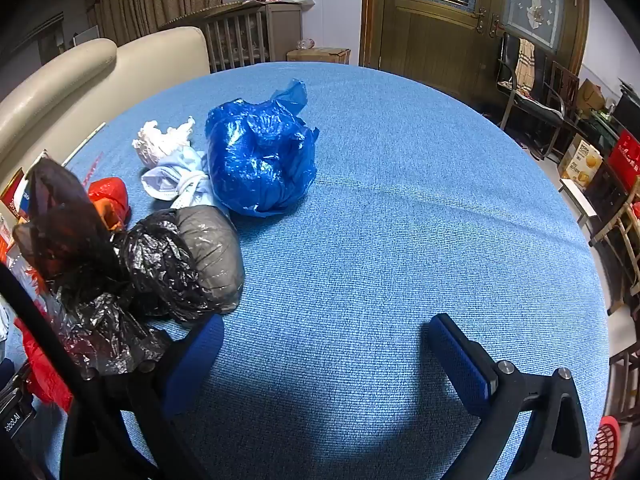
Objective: Collect trash
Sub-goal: 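Move both tools toward the pile of bags on the table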
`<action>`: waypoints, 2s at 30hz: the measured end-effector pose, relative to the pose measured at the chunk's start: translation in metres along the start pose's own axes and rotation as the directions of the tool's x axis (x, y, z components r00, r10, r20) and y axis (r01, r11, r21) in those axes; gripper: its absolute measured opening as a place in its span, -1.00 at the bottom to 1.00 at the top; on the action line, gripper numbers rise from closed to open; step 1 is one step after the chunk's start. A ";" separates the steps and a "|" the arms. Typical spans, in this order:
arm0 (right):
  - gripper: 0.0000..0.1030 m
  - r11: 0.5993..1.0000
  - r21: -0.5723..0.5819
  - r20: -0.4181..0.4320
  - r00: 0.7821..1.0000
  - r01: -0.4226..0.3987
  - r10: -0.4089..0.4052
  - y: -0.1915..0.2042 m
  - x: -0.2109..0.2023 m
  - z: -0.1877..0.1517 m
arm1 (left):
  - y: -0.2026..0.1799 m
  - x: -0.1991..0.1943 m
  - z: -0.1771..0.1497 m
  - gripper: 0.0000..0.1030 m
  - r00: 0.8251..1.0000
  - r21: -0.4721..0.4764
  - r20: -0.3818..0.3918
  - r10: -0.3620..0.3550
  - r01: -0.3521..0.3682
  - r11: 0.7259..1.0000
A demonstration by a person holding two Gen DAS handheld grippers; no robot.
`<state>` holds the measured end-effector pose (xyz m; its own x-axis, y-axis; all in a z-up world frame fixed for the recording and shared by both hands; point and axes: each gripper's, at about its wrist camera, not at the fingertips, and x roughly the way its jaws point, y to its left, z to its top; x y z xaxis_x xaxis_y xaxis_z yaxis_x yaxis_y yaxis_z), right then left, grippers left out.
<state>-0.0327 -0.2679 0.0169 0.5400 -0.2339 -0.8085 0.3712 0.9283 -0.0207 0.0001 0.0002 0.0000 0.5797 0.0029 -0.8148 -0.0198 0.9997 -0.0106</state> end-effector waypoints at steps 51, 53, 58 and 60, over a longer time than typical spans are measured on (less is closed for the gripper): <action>1.00 1.000 0.000 0.000 1.000 0.000 0.000 0.000 0.000 0.000 | 0.010 -0.056 0.000 1.00 0.996 0.009 0.082 -0.020 0.020 1.000; 1.00 1.000 -0.012 -0.006 1.000 -0.005 0.005 0.000 0.000 0.000 | 0.008 -0.064 -0.002 1.00 0.997 0.021 0.076 -0.035 0.033 0.999; 1.00 1.000 -0.021 0.023 1.000 -0.011 0.012 -0.015 -0.039 -0.017 | 0.006 -0.086 -0.009 1.00 0.994 0.020 0.093 -0.065 0.064 0.998; 1.00 1.000 -0.010 0.062 0.998 -0.013 0.014 -0.025 -0.064 -0.025 | 0.003 -0.093 -0.012 1.00 0.992 0.024 0.097 -0.079 0.077 0.997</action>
<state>-0.0954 -0.2692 0.0550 0.5910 -0.2386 -0.7706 0.3565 0.9342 -0.0158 -0.0642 0.0029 0.0689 0.6559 -0.0737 -0.7513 0.0444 0.9973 -0.0591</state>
